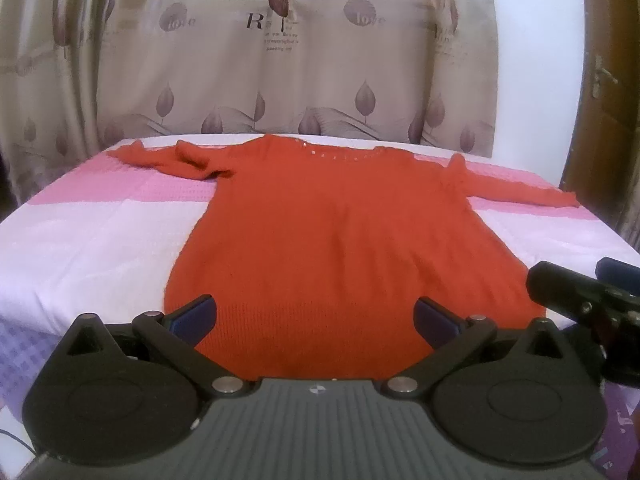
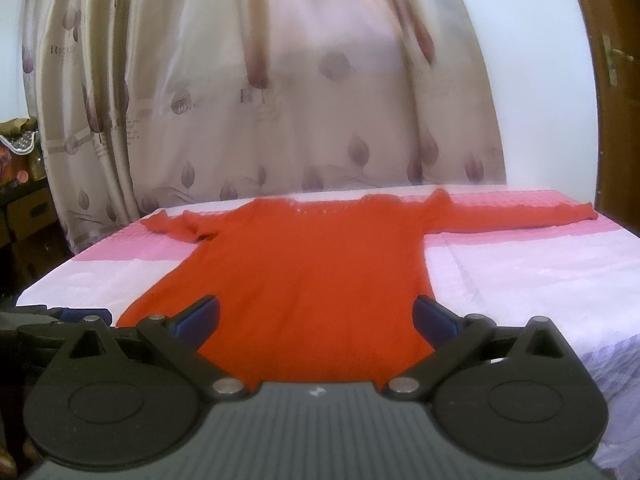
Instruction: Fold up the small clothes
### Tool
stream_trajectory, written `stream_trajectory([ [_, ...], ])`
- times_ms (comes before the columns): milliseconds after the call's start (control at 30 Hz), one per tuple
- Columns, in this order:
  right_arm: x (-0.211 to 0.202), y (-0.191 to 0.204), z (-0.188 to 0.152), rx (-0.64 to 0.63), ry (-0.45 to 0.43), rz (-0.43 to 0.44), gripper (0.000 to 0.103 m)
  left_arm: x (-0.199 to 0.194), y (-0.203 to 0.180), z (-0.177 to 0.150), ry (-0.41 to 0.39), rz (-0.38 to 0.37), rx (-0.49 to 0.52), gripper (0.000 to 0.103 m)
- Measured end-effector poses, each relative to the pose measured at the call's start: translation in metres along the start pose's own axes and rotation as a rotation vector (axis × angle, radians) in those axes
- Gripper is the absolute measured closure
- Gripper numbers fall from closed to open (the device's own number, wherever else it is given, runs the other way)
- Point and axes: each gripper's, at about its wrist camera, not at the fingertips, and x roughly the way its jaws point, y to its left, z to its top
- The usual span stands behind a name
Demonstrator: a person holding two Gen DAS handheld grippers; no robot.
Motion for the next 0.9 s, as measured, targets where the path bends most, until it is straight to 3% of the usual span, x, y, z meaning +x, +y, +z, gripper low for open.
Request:
stream_trajectory([
  [900,0.011,0.003,0.003,0.003,0.03,0.015,0.0,0.012,0.003,-0.002,0.025,0.006,-0.01,0.0],
])
